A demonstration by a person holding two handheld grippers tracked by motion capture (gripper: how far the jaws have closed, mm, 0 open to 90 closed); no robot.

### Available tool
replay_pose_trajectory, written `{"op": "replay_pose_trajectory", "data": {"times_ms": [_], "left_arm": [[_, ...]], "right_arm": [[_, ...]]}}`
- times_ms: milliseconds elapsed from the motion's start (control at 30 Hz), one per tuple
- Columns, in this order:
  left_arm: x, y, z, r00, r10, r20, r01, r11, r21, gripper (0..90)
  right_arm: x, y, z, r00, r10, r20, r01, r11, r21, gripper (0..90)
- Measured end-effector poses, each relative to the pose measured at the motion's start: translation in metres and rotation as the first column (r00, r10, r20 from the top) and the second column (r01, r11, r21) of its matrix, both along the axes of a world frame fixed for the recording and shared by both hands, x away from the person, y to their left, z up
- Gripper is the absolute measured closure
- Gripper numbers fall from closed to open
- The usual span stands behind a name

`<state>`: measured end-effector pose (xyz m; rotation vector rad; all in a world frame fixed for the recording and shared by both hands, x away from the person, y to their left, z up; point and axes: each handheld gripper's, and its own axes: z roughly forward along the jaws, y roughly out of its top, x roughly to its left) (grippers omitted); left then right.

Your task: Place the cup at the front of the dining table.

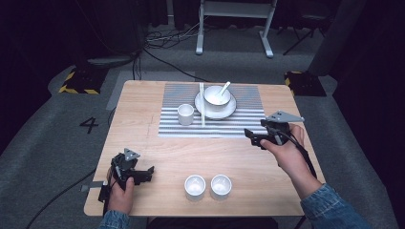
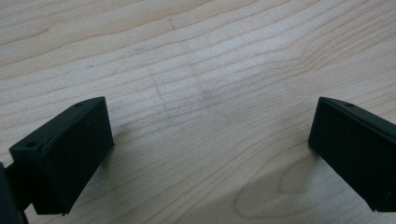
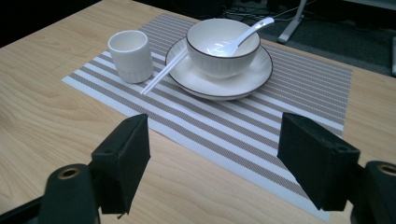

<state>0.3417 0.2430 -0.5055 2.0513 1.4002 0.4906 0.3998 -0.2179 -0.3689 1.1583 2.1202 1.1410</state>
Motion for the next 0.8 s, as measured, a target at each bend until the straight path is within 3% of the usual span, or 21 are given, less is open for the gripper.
{"op": "replay_pose_trajectory", "data": {"times_ms": [433,800], "left_arm": [[0.0,0.0,0.0,1.0,0.0,0.0,0.0,1.0,0.0,0.0],[0.0,0.0,0.0,1.0,0.0,0.0,0.0,1.0,0.0,0.0]], "right_arm": [[-0.019,-0.051,-0.025,0.9991,-0.03,-0.029,0.031,0.999,0.032,26.5],[-0.034,-0.079,-0.052,0.9968,-0.06,-0.052,0.06,0.9982,-0.001,26.5]]}}
